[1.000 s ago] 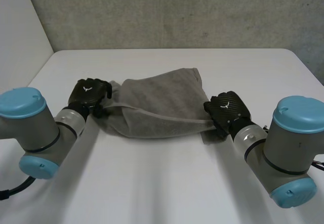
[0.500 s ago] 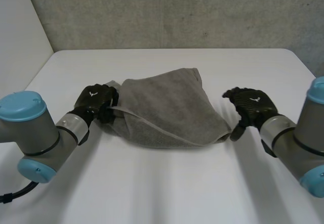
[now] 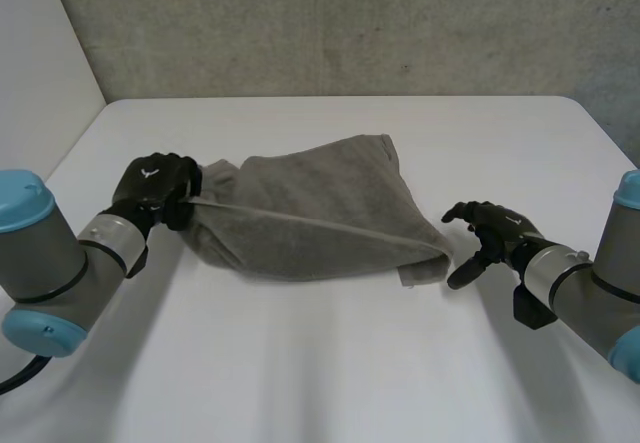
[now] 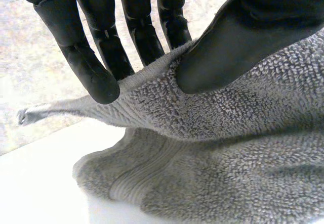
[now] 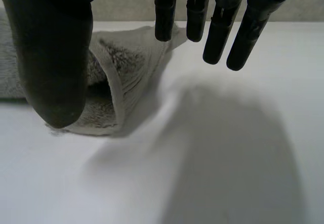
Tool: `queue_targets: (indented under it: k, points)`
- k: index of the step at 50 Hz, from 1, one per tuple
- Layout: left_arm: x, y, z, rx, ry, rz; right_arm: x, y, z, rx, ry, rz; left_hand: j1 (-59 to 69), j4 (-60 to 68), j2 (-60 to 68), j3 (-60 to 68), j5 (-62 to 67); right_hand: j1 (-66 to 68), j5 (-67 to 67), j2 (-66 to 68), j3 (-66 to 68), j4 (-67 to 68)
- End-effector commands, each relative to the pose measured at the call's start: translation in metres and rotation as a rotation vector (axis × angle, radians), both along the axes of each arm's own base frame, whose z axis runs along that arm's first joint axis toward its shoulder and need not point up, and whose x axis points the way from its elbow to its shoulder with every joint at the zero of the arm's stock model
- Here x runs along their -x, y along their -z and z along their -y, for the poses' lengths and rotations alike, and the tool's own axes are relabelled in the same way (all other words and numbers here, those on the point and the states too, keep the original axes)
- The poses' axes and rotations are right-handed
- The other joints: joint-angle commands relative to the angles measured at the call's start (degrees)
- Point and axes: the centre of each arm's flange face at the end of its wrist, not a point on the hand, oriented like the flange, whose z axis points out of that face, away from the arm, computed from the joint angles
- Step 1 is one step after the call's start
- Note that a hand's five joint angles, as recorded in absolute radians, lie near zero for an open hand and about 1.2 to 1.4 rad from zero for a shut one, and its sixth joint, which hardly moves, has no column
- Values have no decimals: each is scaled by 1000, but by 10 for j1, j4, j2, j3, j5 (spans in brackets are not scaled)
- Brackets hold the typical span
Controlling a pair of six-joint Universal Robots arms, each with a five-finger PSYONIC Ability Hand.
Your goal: Fold the towel.
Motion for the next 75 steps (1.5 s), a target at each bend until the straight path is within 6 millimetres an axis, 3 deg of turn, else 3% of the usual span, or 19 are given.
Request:
queue_targets:
  k: [1, 20, 25, 26, 28, 33, 35, 36, 38, 39, 41, 42, 43, 49, 57, 63, 68, 73, 75]
  points:
    - [-7, -5, 2, 11, -26, -2, -4, 8, 7, -33, 8, 47, 0, -64, -49, -78, -146, 40, 29, 45, 40, 40]
    - [-8, -4, -1, -17, -33, -43, -21, 27, 16, -91, 21, 104, 0, -64, -49, -78, -146, 121, 110, 125, 121, 120]
    - [-8, -4, -1, -17, -33, -43, -22, 28, 18, -79, 46, 93, 0, -64, -49, -78, -146, 402, 391, 406, 402, 401]
    - [-8, -5, -1, -16, -33, -43, -21, 27, 20, -68, 61, 82, 0, -64, -49, -78, -146, 542, 531, 546, 542, 541]
    - [-8, -6, -1, -11, -33, -44, -19, 23, 21, -52, 82, 73, 0, -64, -49, -78, -146, 583, 572, 587, 583, 582]
    - [-9, -25, -3, 36, -36, -53, -13, -20, 32, 92, 134, 73, 0, -64, -49, -78, -146, 583, 572, 587, 583, 582]
    - [-10, -52, -7, 103, -36, -67, -13, -68, 35, 239, 117, 70, 0, -64, -49, -78, -146, 583, 572, 587, 583, 582]
    - [-10, -52, -7, 103, -36, -68, -13, -68, 35, 240, 117, 70, 0, -64, -49, -78, -146, 583, 572, 587, 583, 582]
    - [-12, -87, -14, 195, -37, -87, -16, -117, 32, 405, 77, 43, 0, -64, -49, -78, -146, 583, 572, 587, 583, 582]
    - [-12, -87, -14, 196, -37, -87, -16, -118, 32, 406, 77, 43, 0, -64, -49, -78, -146, 583, 572, 587, 583, 582]
    - [-13, -105, -20, 240, -36, -100, -18, -173, 22, 591, 34, -24, 0, -64, -49, -78, -146, 583, 572, 587, 583, 582]
    - [-14, -124, -28, 281, -34, -117, -18, -173, 22, 592, 34, -24, 0, -64, -49, -78, -146, 583, 572, 587, 583, 582]
    - [-16, -141, -36, 316, -32, -137, -18, -196, 15, 664, 8, -77, 0, -64, -49, -78, -146, 583, 572, 587, 583, 582]
    - [-22, -196, -73, 412, -19, -181, -16, -250, -11, 770, -87, -291, 0, -64, -49, -78, -146, 583, 572, 587, 583, 582]
    - [-27, -228, -100, 410, -20, -168, -10, -287, -33, 739, -162, -470, 0, -64, -49, -78, -146, 583, 572, 587, 583, 582]
    - [-29, -222, -94, 363, -39, -90, -11, -284, -26, 690, -213, -580, 0, -64, -49, -78, -146, 583, 572, 587, 583, 582]
    - [-26, -181, -68, 257, -43, 69, -16, -259, -8, 618, -277, -664, 0, -64, -49, -78, -146, 583, 572, 587, 583, 582]
    - [-16, -115, -35, 87, -6, 229, -33, -203, 17, 501, -381, -711, 0, -64, -49, -78, -146, 583, 572, 587, 583, 582]
    - [-13, -101, -26, 50, 4, 243, -43, -185, 19, 472, -423, -718, 0, -64, -49, -78, -146, 583, 572, 587, 583, 582]
